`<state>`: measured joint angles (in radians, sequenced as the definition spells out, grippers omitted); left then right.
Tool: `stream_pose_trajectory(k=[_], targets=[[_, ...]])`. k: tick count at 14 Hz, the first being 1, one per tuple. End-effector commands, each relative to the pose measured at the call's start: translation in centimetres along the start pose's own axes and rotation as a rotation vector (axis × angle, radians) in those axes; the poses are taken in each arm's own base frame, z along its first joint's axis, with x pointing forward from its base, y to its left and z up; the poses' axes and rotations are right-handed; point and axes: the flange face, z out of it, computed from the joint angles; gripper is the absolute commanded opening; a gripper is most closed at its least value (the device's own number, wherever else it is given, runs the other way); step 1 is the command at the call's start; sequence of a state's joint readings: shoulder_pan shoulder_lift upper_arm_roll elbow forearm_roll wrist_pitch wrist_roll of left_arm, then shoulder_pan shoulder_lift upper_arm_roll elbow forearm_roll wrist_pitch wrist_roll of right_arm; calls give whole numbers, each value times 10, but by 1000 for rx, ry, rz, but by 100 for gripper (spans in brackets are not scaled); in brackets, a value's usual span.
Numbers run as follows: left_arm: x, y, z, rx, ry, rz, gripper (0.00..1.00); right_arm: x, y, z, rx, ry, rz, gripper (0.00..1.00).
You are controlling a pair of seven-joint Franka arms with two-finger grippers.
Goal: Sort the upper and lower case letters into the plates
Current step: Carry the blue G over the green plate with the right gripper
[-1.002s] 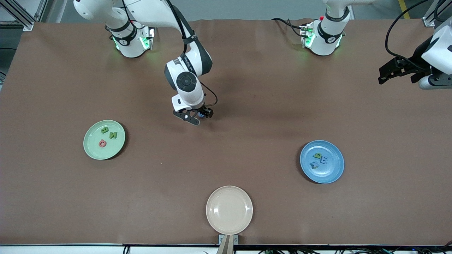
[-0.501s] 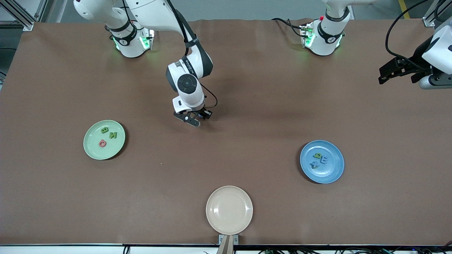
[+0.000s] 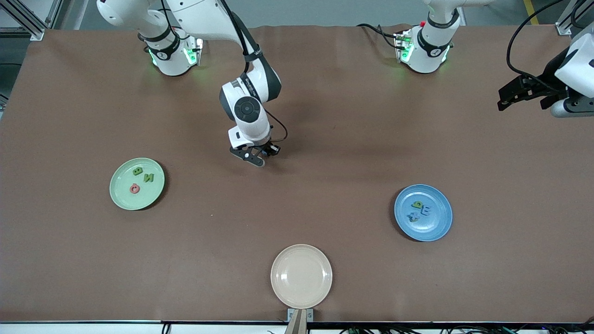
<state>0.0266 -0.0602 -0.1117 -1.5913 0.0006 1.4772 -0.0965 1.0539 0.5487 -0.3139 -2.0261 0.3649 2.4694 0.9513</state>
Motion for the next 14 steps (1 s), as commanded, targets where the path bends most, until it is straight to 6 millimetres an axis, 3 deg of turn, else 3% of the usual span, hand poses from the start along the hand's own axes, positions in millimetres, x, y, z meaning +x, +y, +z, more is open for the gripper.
stream_pose_trajectory(k=[1,3,5,7,9,11,14], targets=[[-3,-1,-5,-5,15,18,100,-18,-5,10,-10,-5,-22,13],[-3,-2,-6,-6,17,16,100,-12,-4,-7,-9,-19,-27,13],[-3,-1,-6,-5,17,18,100,14,13,-49,-41,-73,-76,13],[-3,-1,-5,-5,15,18,100,66,53,-98,-51,-136,-180,13],[-3,-2,-6,-4,17,18,100,120,100,-127,-42,-169,-307,13],[-3,-2,-6,-4,17,18,100,174,150,-140,-30,-148,-440,13],[-3,-1,-5,-4,15,18,100,233,214,-151,-16,-111,-591,13]])
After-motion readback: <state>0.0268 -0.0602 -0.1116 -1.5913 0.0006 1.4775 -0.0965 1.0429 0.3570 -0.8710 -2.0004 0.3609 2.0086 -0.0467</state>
